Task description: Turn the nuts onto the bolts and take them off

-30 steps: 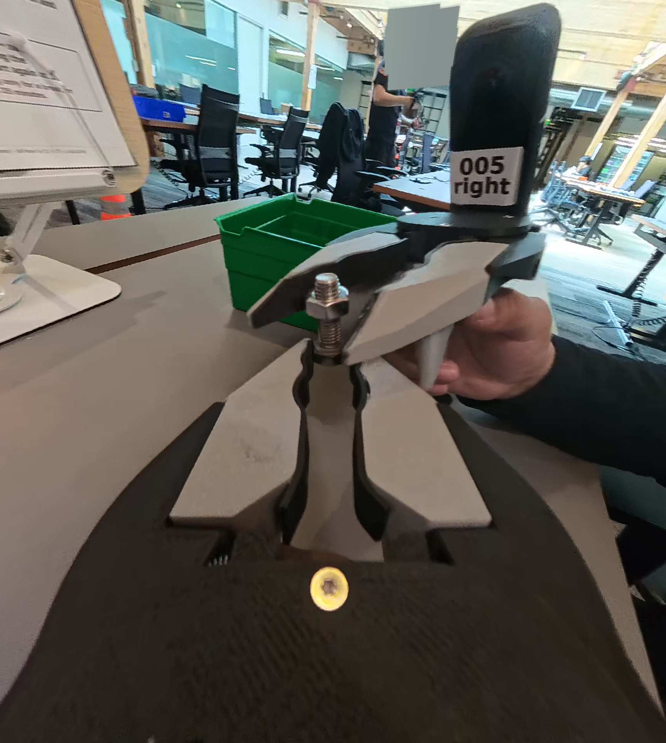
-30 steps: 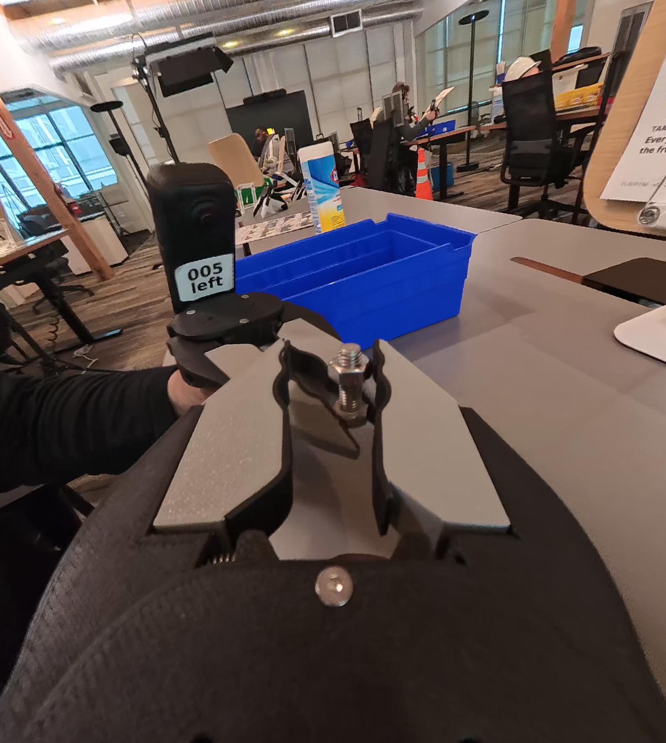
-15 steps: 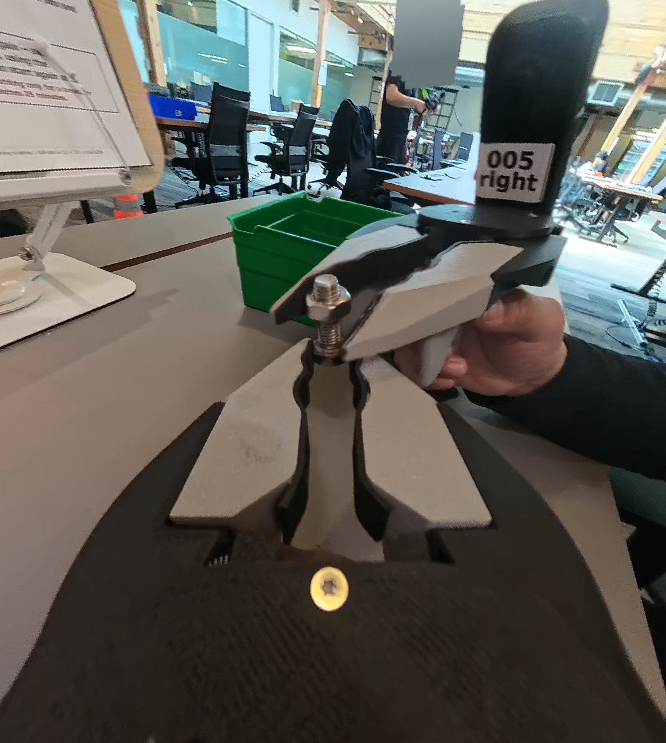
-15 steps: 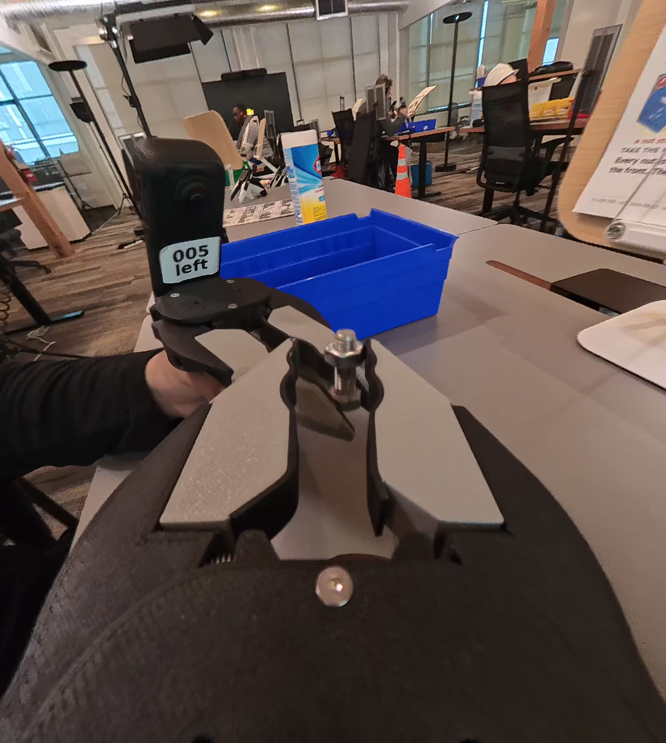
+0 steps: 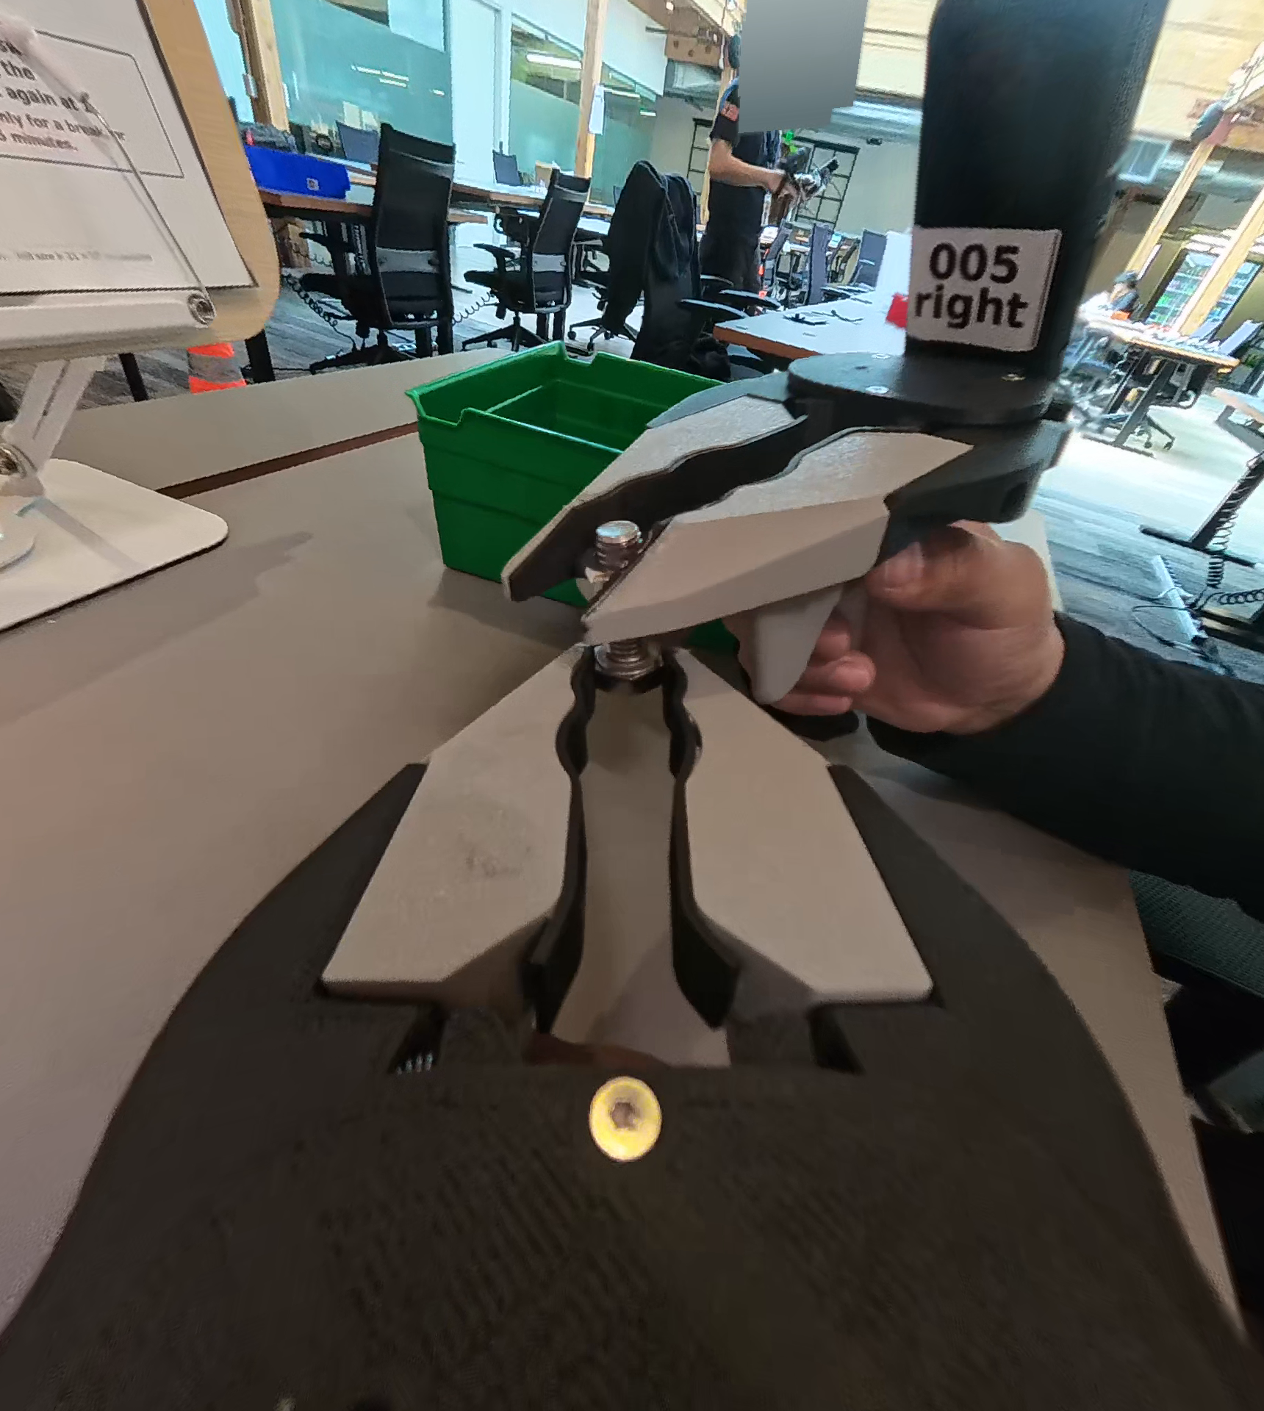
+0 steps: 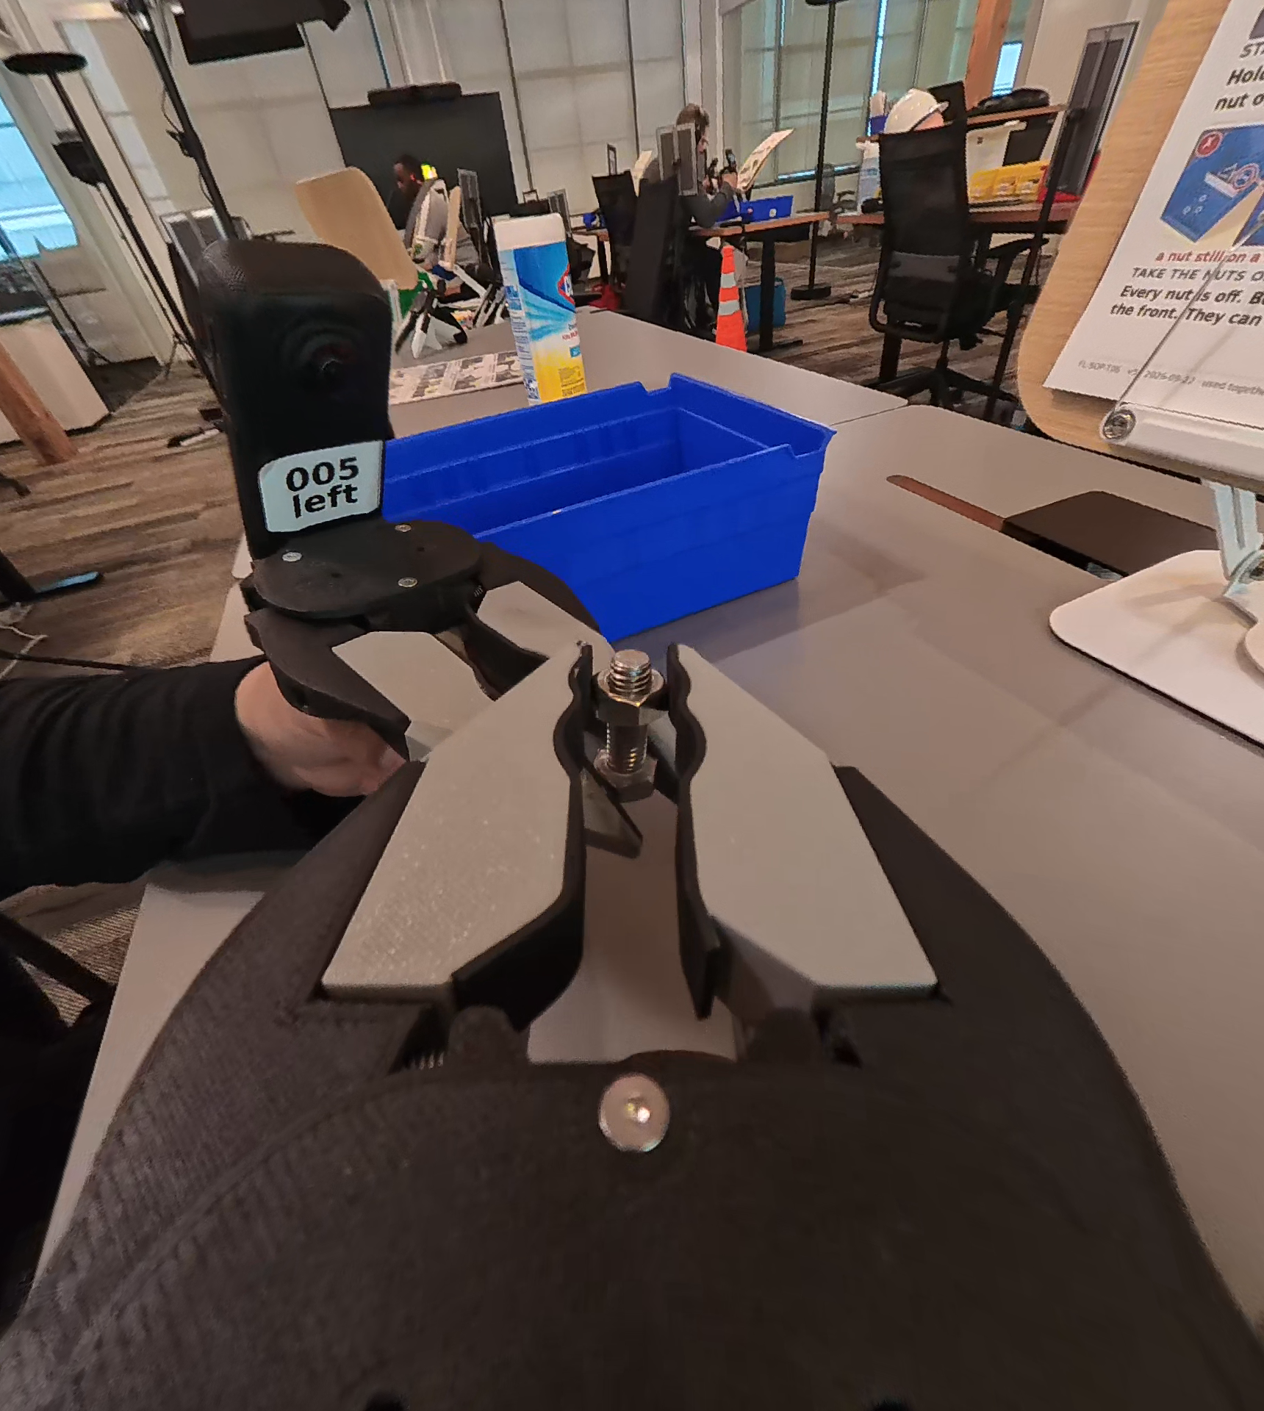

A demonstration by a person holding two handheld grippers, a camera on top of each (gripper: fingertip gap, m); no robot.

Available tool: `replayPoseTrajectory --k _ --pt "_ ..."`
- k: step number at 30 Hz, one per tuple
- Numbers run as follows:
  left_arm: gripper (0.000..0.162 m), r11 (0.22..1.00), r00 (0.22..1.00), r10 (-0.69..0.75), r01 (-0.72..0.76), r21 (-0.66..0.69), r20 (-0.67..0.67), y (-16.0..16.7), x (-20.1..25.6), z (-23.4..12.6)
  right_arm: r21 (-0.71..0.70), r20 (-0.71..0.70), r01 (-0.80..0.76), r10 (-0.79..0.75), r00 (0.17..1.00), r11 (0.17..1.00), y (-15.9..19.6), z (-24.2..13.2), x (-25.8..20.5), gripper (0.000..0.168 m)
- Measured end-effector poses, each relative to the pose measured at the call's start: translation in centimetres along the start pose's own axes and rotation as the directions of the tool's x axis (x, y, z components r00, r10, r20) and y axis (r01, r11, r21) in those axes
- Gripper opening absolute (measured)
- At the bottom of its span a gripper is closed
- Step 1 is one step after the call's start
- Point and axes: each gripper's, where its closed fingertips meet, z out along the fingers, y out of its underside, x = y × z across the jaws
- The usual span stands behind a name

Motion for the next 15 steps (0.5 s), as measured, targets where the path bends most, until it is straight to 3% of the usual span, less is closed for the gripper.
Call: replayPoseTrajectory --k 15 --pt "0.015 0.998 0.999 -0.035 0.036 0.053 -0.022 -1.1 0.0 -0.6 -0.014 -0.010 -0.059 0.058 0.998 0.998 0.3 -0.1 0.7 0.016"
